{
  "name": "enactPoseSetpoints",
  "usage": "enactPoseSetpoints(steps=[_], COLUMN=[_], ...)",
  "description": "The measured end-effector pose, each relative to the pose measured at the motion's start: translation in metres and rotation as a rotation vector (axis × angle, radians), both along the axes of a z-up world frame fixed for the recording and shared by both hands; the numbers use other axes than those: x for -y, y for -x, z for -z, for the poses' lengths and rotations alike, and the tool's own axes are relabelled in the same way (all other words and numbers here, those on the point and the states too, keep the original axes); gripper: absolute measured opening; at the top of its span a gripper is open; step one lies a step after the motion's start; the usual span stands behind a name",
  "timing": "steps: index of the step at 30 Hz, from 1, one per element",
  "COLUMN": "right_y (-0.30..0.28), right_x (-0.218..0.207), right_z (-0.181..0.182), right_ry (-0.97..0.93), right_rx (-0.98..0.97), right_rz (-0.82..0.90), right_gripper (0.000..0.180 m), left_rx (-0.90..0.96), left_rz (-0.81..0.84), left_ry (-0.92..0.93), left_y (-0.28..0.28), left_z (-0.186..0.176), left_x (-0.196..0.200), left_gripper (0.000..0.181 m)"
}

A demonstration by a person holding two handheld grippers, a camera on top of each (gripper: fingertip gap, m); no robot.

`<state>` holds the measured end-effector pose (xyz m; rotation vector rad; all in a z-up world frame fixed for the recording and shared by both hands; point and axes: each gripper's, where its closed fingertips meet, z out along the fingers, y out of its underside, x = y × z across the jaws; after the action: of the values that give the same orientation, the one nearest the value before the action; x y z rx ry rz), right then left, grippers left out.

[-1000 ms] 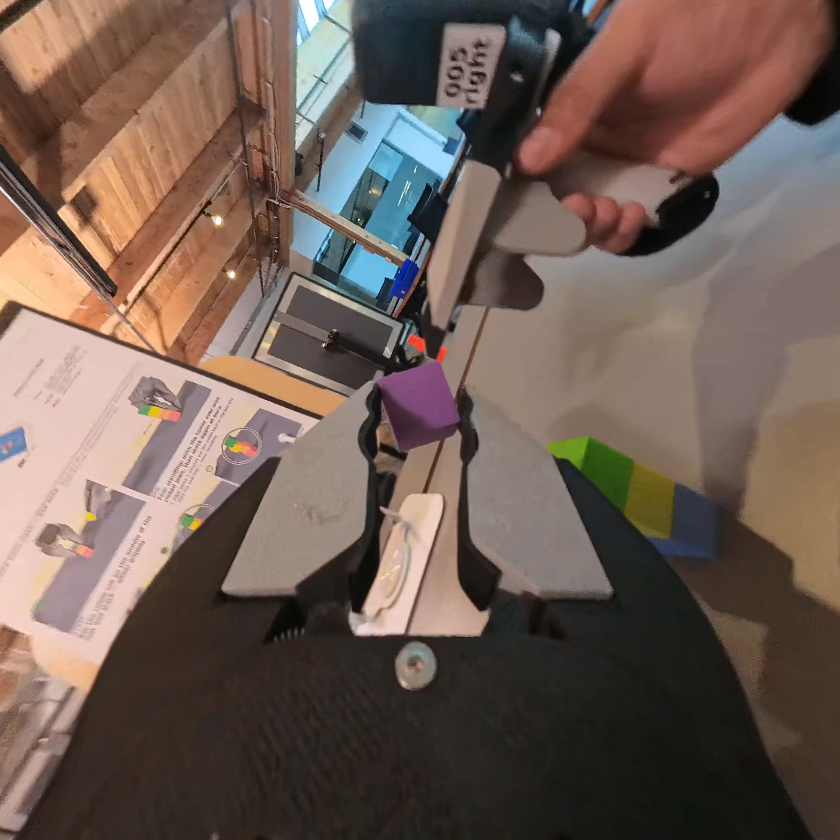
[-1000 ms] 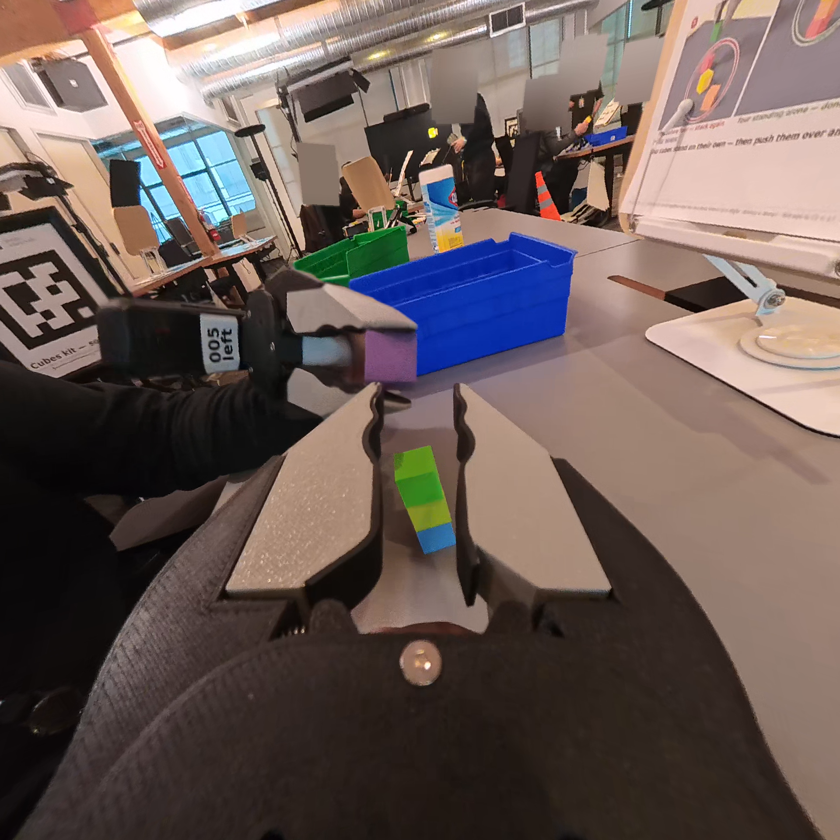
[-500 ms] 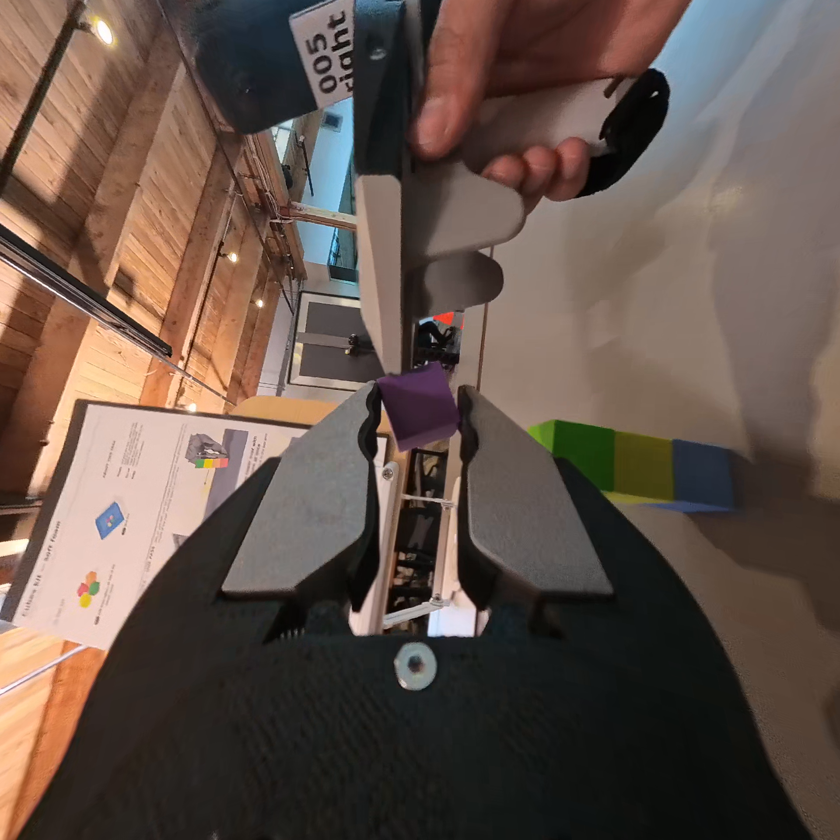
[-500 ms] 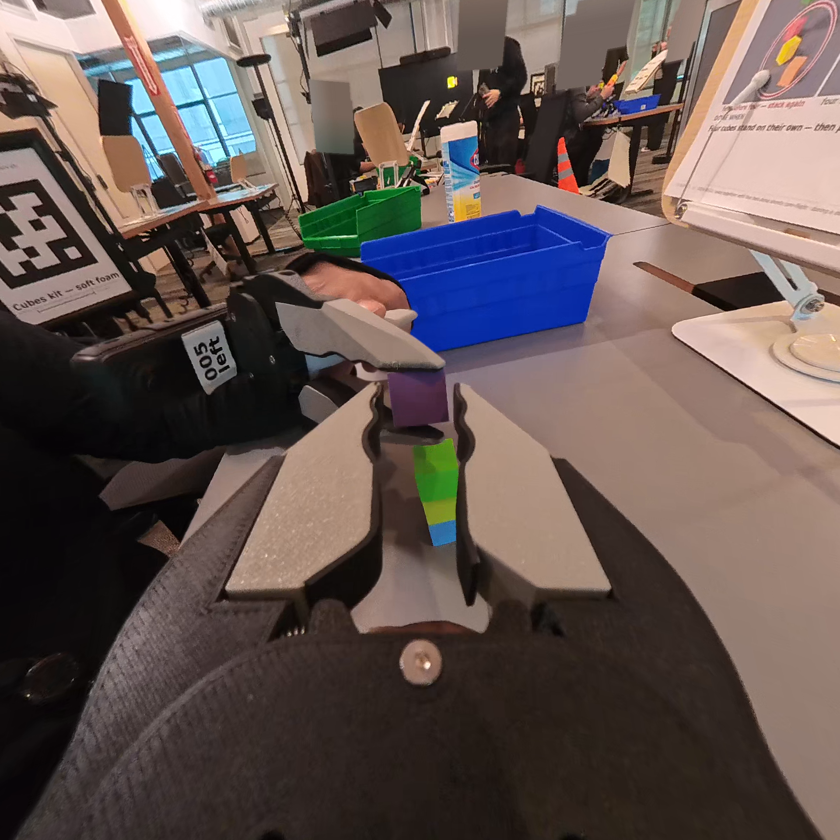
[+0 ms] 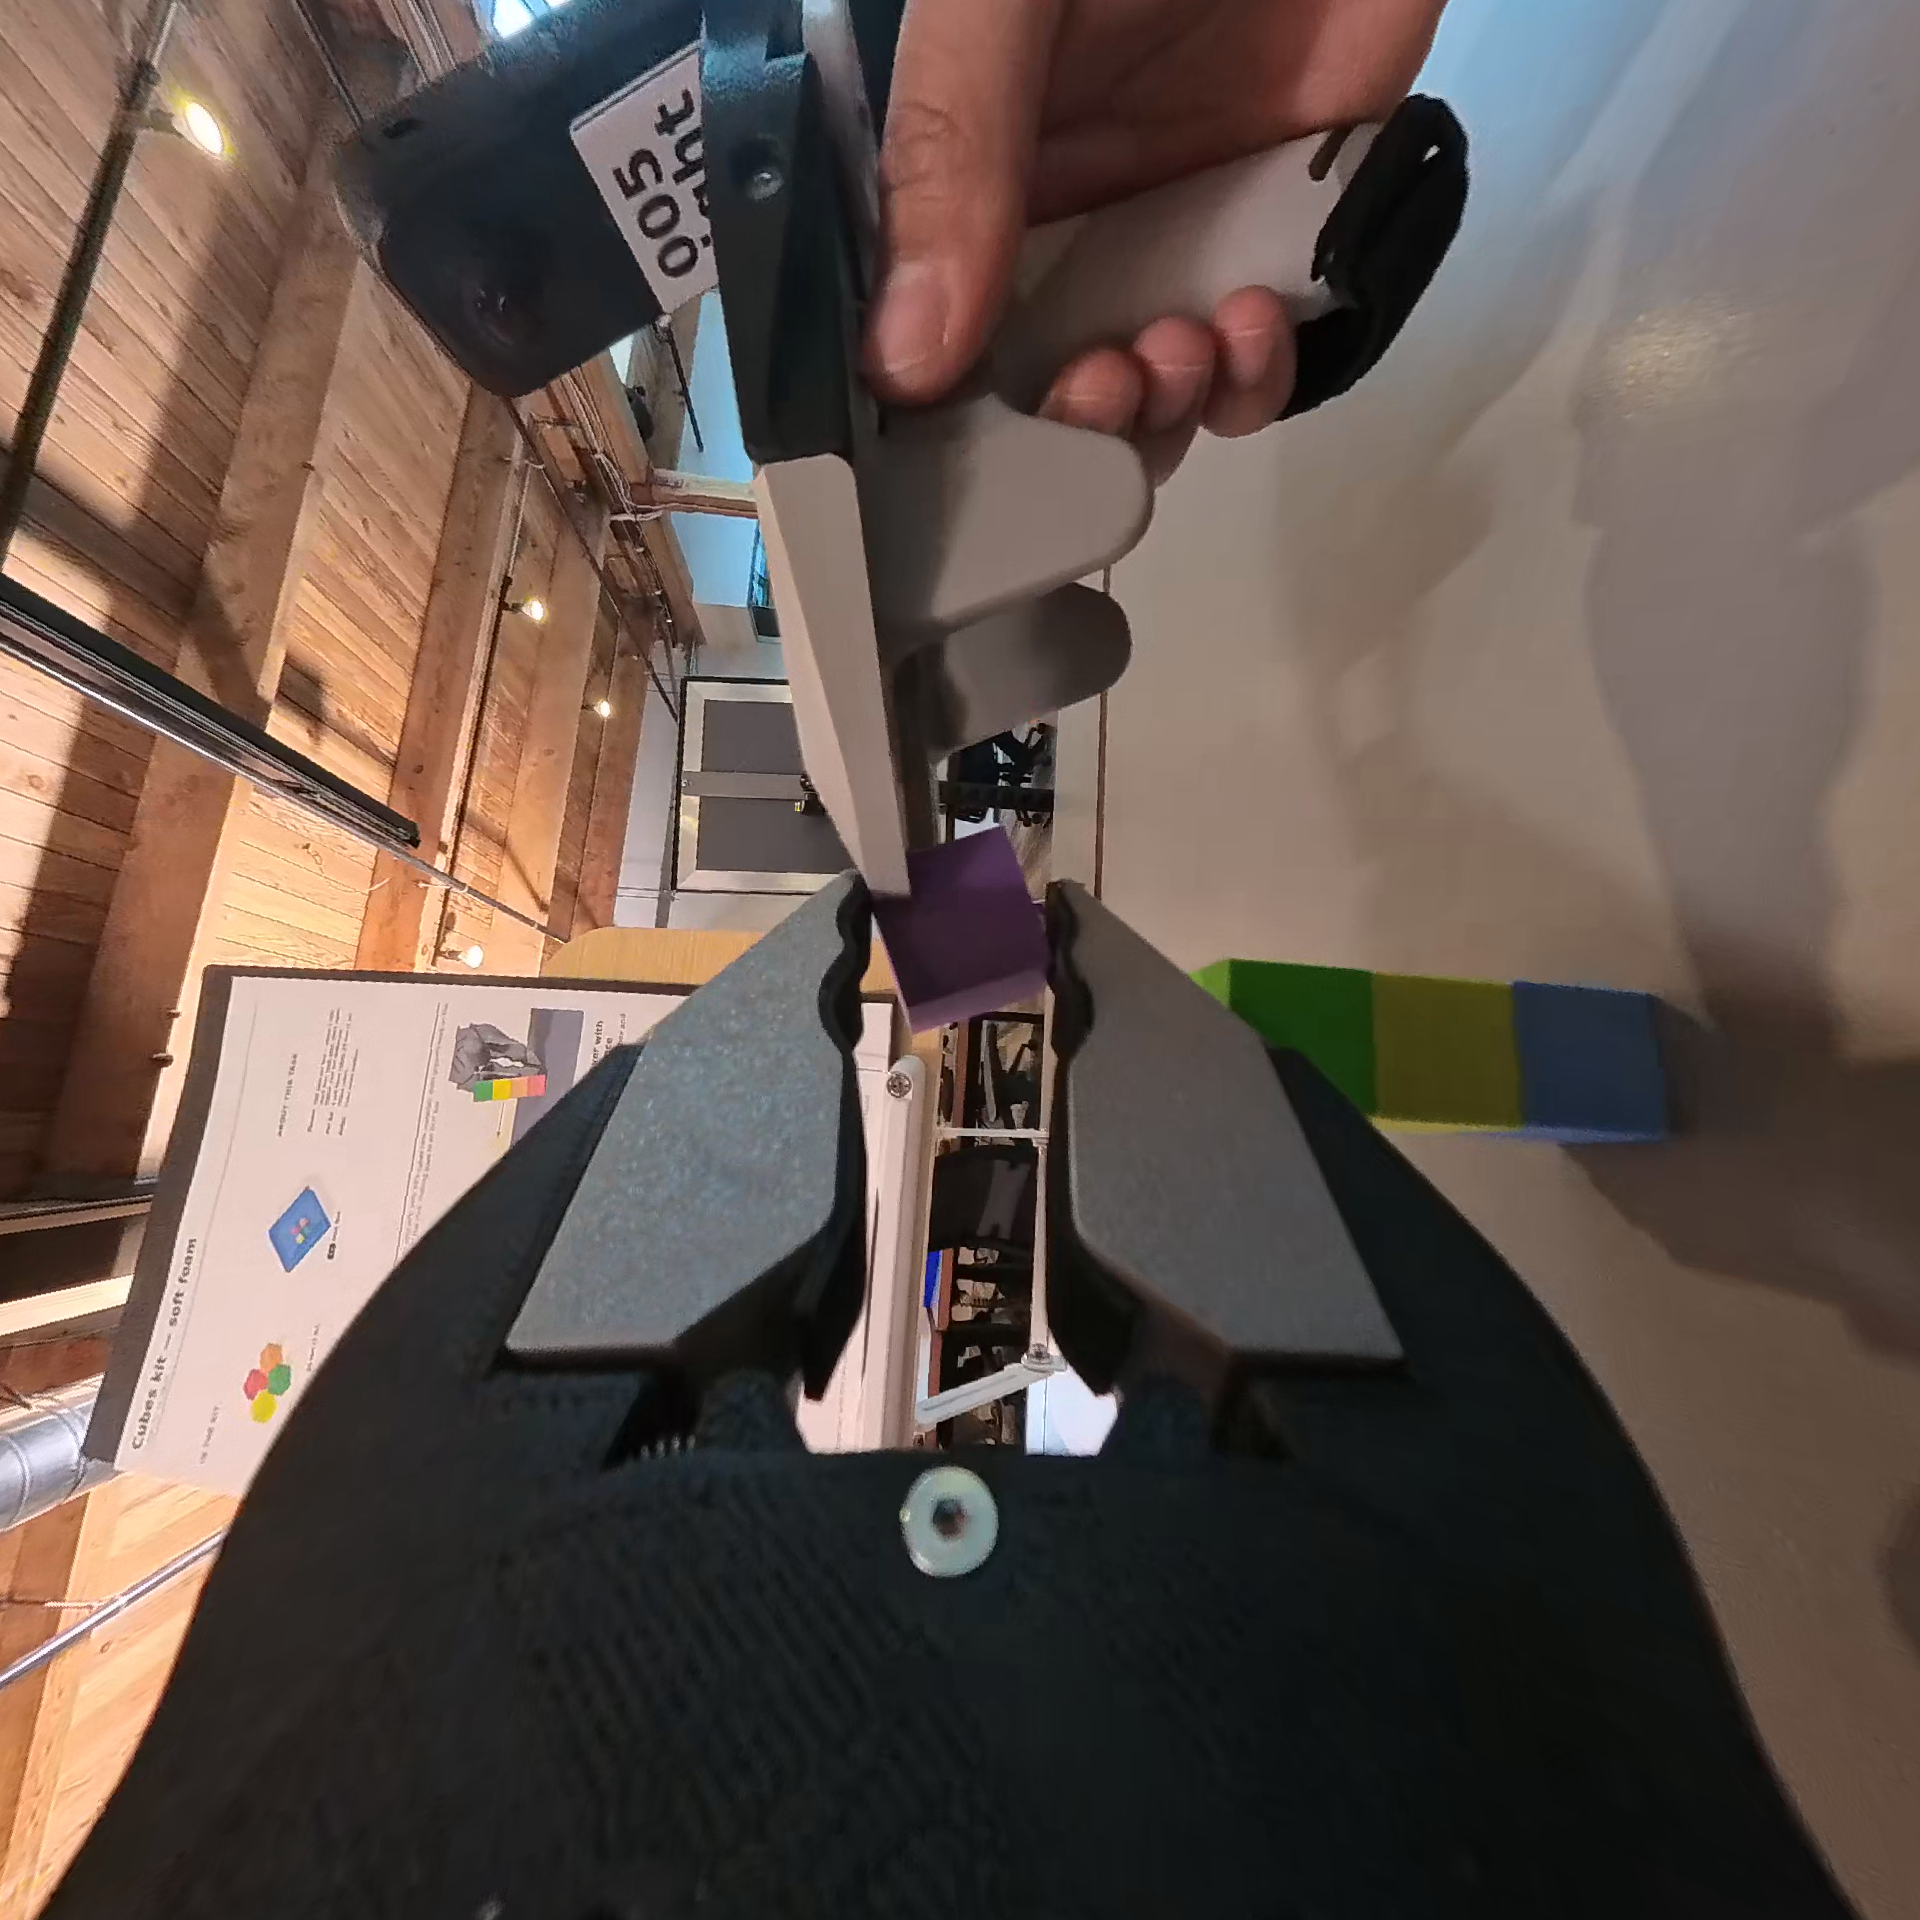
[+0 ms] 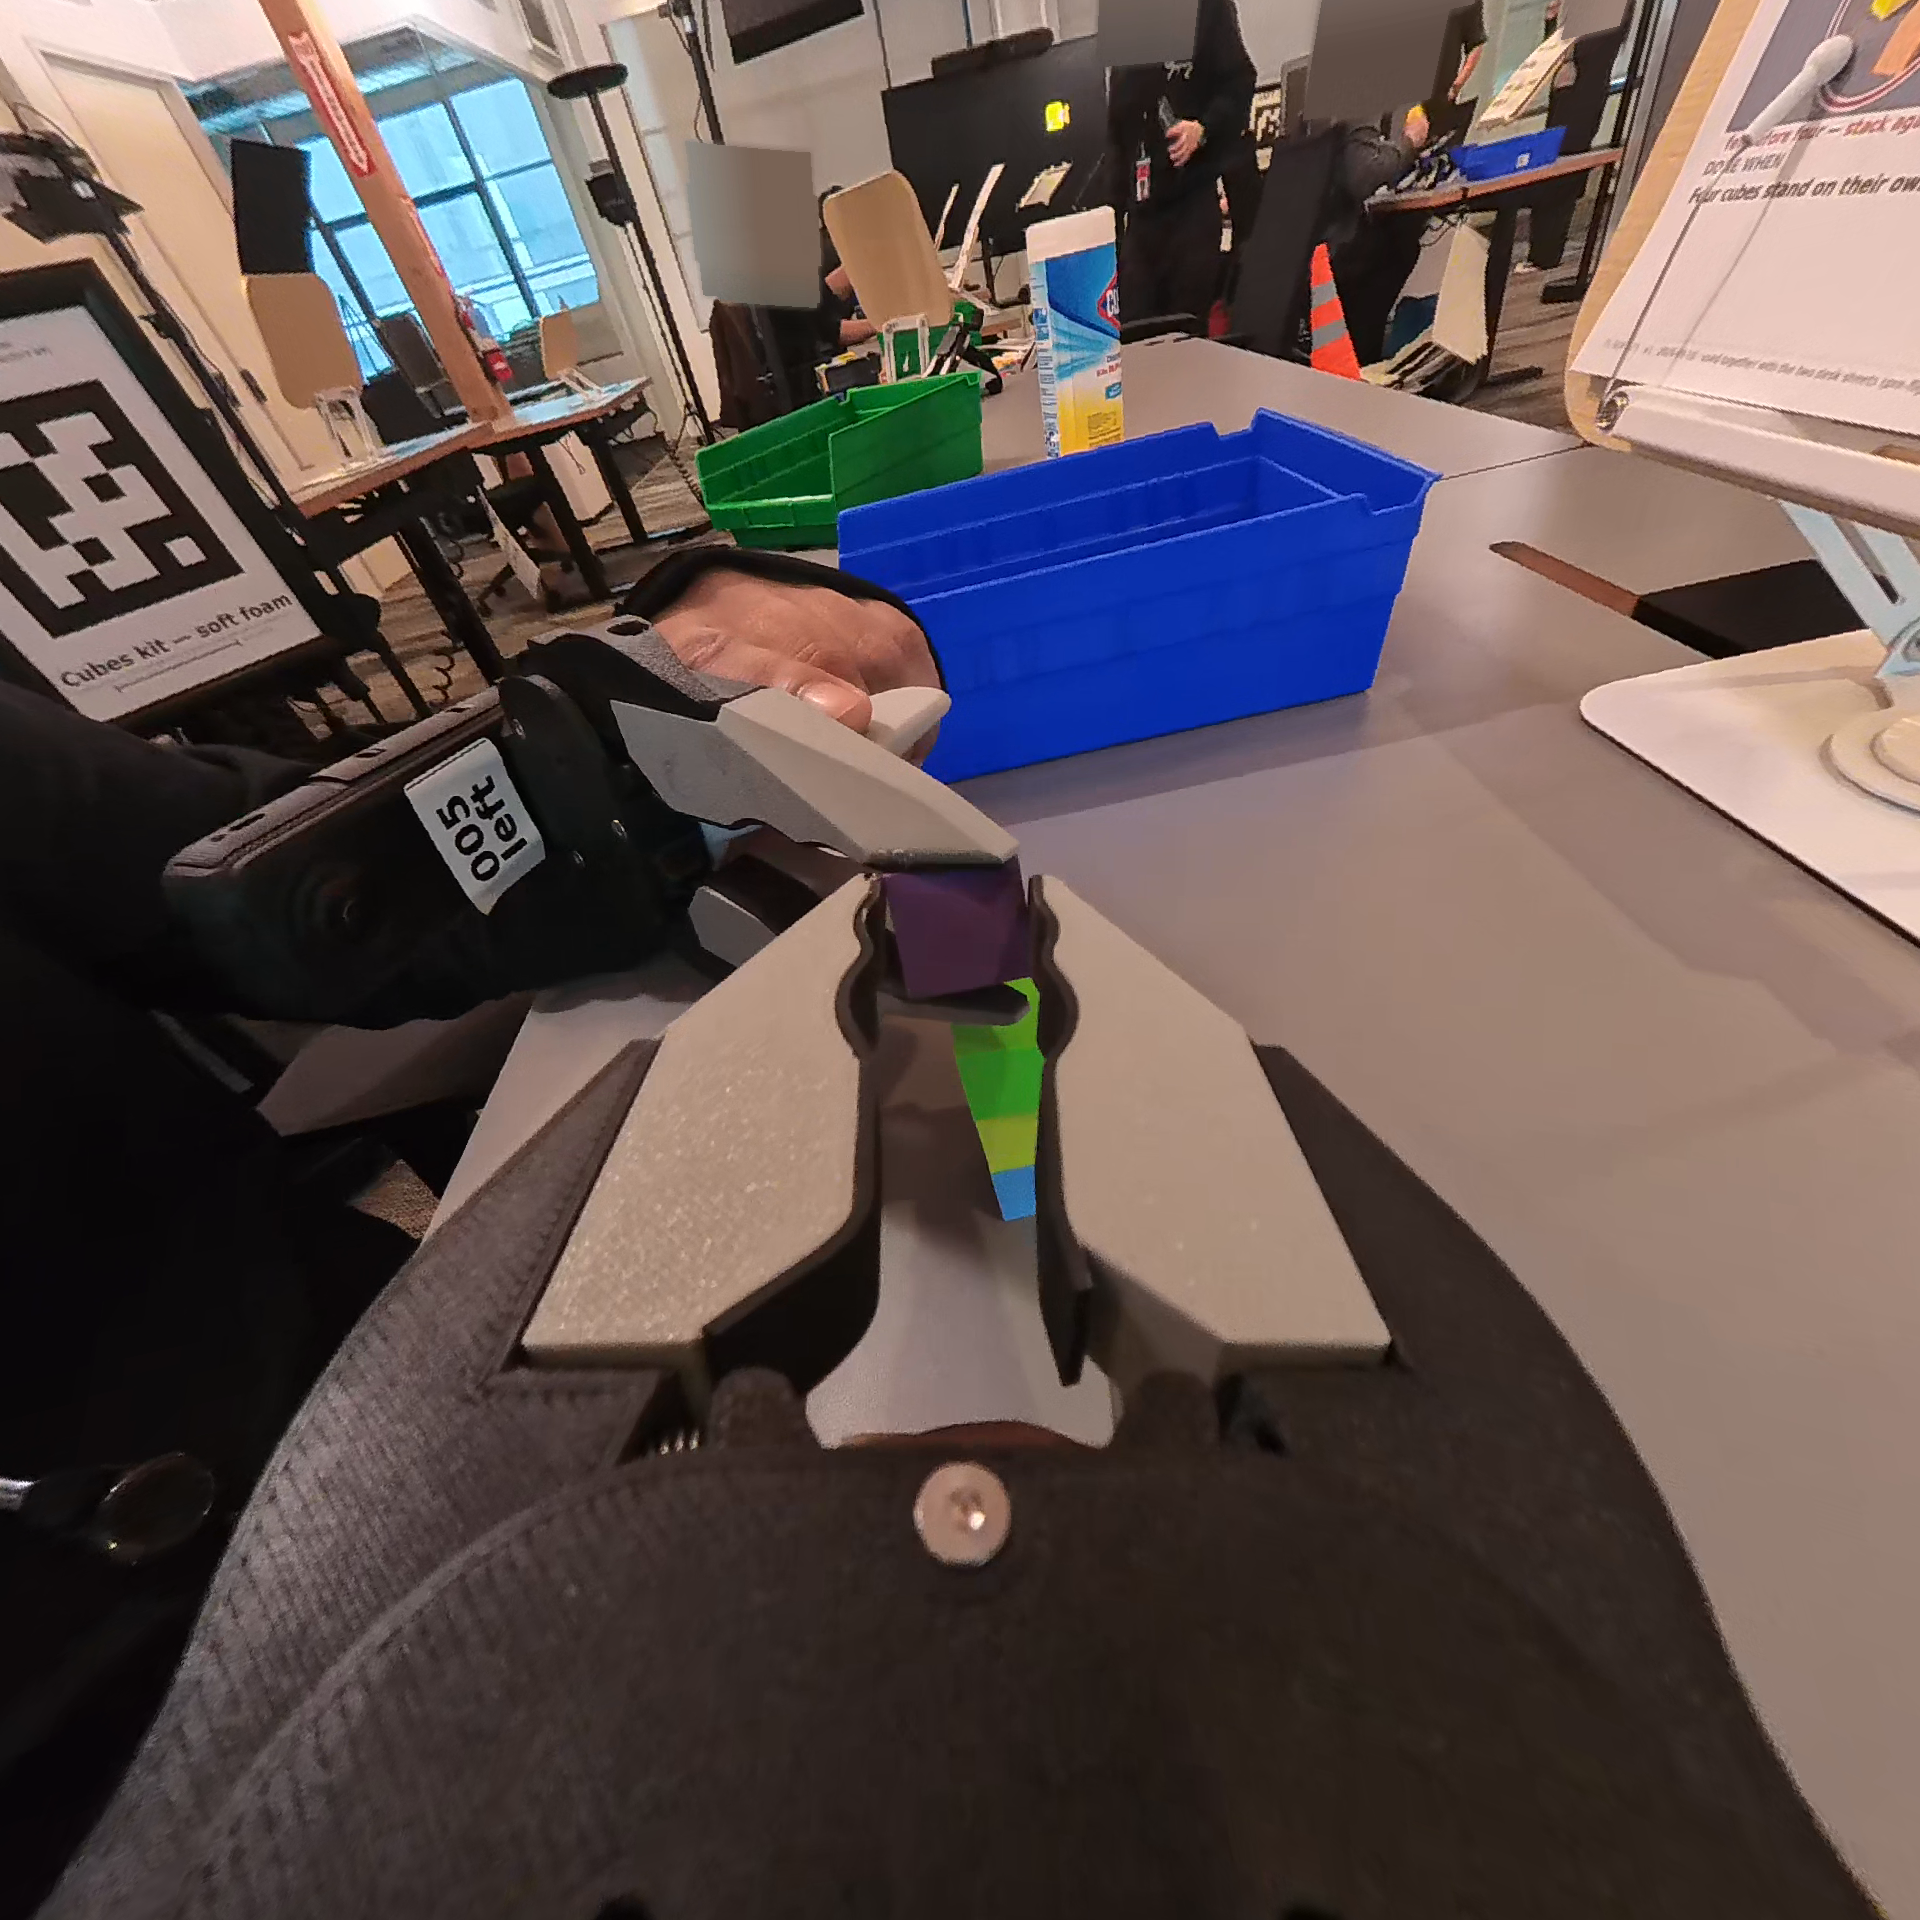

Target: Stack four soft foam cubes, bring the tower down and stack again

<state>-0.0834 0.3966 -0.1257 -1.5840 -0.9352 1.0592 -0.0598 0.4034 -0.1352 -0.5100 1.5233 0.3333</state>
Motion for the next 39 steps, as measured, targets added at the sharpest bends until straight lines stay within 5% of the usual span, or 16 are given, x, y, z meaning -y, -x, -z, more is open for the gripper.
enactPoseSetpoints(steps=[15, 39], right_y=[-0.003, -0.004], right_x=[0.001, -0.002], right_z=[-0.018, -0.005], right_ry=[-0.010, -0.018], right_rx=[-0.128, -0.042], right_rz=[-0.002, 0.002], right_gripper=[0.023, 0.023], left_rx=[0.187, 0.080], left_rz=[0.039, 0.015], left_ry=[0.096, 0.049], left_y=[0.005, 0.004], left_z=[-0.022, -0.008], left_x=[-0.001, -0.003], left_gripper=[0.027, 0.026])
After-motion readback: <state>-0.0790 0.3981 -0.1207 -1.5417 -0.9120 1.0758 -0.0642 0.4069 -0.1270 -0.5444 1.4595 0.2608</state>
